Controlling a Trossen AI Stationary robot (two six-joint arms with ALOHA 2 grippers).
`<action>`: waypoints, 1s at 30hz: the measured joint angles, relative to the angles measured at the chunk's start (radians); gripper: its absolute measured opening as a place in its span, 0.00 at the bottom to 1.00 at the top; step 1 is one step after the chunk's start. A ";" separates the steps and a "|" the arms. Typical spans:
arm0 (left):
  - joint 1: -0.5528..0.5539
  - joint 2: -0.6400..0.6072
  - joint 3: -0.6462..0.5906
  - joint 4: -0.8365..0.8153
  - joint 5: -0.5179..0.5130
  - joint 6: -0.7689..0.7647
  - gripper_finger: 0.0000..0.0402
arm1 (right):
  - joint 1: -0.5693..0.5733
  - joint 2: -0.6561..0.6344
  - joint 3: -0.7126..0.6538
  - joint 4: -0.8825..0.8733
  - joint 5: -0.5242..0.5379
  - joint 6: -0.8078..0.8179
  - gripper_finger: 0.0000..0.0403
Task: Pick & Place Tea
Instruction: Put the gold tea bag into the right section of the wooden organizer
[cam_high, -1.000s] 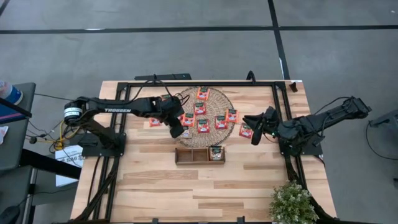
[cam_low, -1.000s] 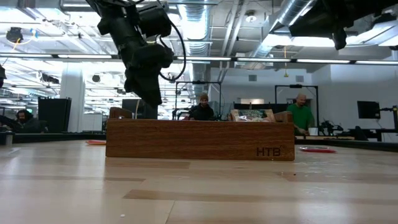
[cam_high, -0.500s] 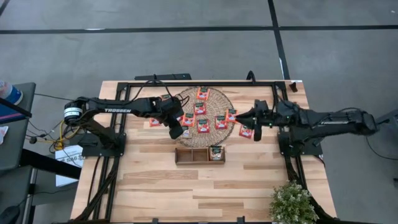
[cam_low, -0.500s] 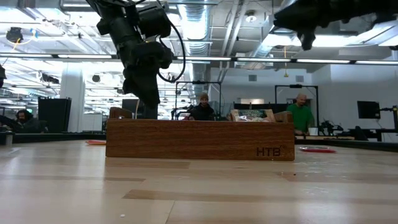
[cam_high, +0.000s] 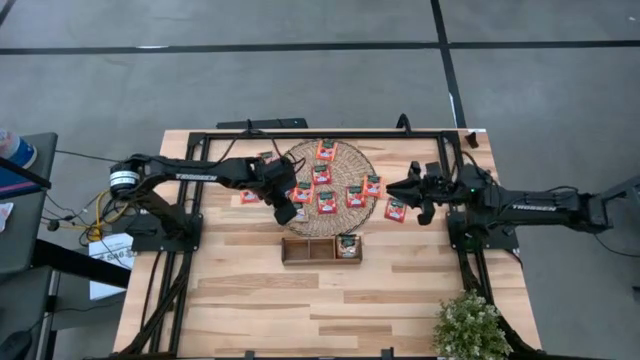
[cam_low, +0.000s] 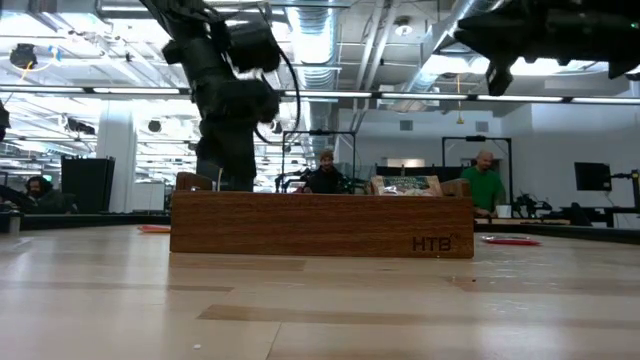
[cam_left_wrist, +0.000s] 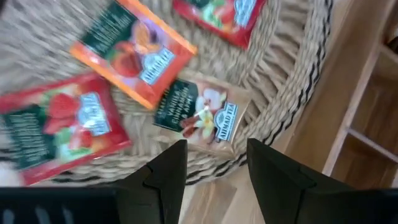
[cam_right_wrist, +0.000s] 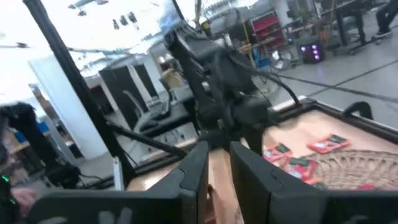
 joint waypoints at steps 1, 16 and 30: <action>0.002 0.021 0.009 -0.011 0.010 0.000 0.39 | 0.000 -0.011 -0.009 0.000 0.000 0.005 0.15; 0.076 0.239 0.185 -0.185 0.016 0.051 0.39 | -0.001 -0.032 -0.018 -0.004 -0.008 0.012 0.15; 0.071 0.276 0.185 -0.165 -0.047 0.082 0.39 | -0.003 -0.032 -0.018 0.000 -0.011 0.020 0.15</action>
